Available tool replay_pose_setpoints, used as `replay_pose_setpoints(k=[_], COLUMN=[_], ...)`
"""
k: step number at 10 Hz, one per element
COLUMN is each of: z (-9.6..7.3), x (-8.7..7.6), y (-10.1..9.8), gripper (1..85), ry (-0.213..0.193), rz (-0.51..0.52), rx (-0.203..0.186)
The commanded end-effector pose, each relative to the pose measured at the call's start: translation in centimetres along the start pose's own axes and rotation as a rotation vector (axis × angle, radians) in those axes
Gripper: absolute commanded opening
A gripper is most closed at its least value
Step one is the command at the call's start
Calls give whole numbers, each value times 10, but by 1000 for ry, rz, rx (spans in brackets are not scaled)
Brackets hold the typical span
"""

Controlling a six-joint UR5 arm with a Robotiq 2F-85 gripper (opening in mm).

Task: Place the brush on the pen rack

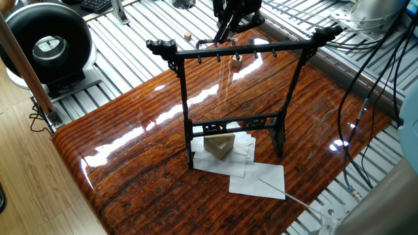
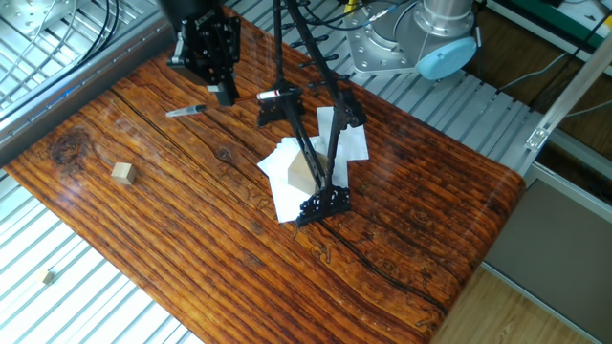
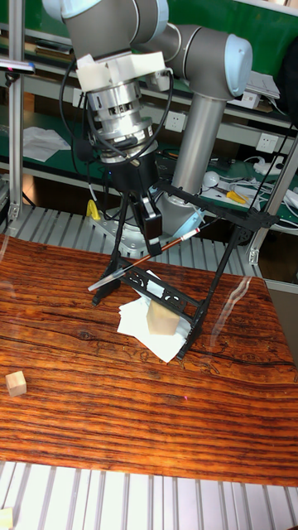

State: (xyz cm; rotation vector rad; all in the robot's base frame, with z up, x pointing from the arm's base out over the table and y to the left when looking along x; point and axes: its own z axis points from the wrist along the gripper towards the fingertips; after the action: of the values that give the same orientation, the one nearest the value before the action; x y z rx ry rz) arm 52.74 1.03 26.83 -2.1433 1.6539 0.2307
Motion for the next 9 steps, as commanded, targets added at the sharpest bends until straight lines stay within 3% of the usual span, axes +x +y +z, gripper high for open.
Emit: replay_pose_setpoints(k=[1, 5, 9], z=[-2, -2, -2], x=[0, 0, -7], y=[-3, -3, 2], gripper=[10, 10, 10], ry=[5, 5, -24], rz=[10, 13, 8], rx=[9, 10, -8])
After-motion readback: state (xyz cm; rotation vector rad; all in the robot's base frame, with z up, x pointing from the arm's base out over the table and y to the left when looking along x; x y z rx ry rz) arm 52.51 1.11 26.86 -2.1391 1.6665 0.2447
